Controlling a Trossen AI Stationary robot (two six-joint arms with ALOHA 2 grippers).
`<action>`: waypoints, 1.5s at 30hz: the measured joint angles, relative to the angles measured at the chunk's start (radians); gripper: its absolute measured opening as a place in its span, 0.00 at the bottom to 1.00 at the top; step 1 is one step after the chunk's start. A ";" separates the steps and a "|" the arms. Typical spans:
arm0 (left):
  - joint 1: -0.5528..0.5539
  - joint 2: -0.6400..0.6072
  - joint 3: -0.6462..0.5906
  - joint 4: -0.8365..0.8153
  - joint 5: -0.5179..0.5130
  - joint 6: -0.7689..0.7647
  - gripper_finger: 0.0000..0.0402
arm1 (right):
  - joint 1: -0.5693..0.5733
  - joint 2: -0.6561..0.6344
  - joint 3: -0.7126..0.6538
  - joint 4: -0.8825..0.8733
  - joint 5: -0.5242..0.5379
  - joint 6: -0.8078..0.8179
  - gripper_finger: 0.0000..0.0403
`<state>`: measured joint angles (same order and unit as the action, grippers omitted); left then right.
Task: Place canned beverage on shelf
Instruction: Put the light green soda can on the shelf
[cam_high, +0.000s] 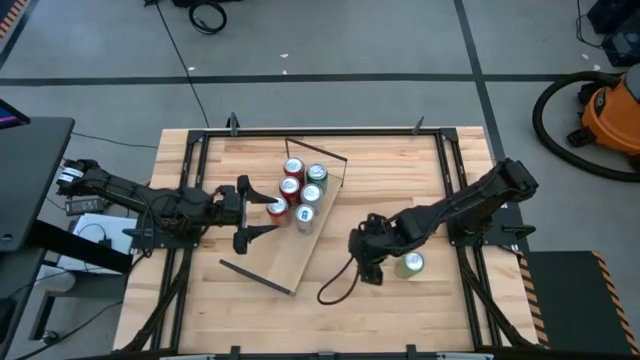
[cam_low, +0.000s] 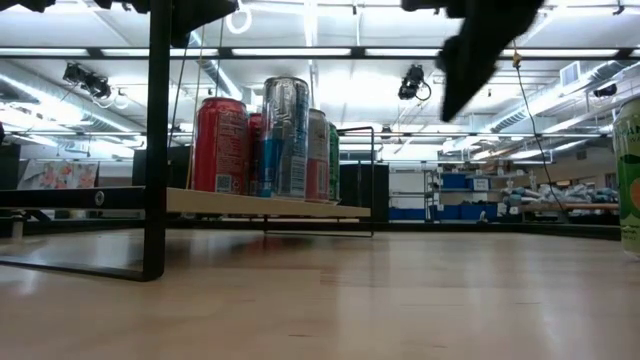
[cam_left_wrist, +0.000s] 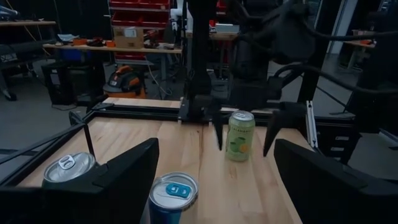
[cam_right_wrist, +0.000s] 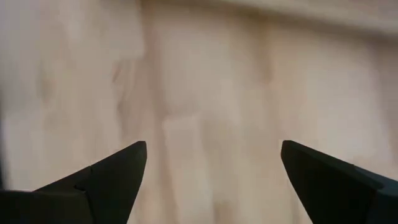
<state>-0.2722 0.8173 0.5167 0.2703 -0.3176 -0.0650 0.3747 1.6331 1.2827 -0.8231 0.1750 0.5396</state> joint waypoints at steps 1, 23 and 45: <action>0.000 0.000 0.000 -0.003 0.000 0.000 0.82 | 0.004 -0.002 0.000 -0.017 -0.029 0.011 0.95; 0.000 0.000 0.000 -0.022 0.000 0.007 0.82 | 0.129 -0.005 0.000 -0.432 -0.173 0.285 0.93; 0.000 0.000 0.000 -0.036 0.000 0.000 0.82 | 0.173 -0.019 -0.103 -0.407 -0.237 0.748 0.94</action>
<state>-0.2722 0.8173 0.5167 0.2340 -0.3176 -0.0647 0.5476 1.6136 1.1795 -1.2305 -0.0622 1.2877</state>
